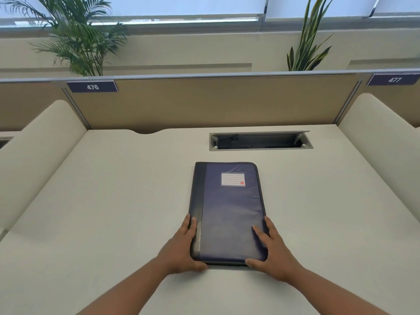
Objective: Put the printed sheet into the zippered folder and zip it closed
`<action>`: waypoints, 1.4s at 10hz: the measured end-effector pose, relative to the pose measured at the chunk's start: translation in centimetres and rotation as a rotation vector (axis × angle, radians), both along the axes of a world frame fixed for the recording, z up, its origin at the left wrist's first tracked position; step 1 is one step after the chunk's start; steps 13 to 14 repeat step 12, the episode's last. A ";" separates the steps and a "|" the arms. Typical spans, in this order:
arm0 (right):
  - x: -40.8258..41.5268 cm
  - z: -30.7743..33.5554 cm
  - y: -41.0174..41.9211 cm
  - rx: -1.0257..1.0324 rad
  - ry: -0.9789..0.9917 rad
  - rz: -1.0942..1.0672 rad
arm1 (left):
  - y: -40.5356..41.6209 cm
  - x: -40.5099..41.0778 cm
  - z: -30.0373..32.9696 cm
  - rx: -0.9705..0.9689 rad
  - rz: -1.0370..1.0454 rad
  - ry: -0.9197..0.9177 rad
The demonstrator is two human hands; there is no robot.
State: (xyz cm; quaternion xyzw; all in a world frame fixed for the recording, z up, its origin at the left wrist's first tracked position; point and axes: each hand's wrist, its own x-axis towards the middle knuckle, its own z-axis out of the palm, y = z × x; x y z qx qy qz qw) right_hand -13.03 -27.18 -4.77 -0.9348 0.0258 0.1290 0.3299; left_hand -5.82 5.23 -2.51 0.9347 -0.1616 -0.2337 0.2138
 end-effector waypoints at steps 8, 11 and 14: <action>8.0 2.1 0.3 -0.157 0.110 0.147 | -0.7 6.1 0.6 0.033 0.046 0.006; 7.7 2.4 1.2 -0.210 0.074 0.081 | -1.4 6.4 1.7 0.078 0.116 0.005; 8.7 2.8 2.0 -0.286 -0.085 0.021 | -2.6 7.4 2.4 0.075 0.136 -0.119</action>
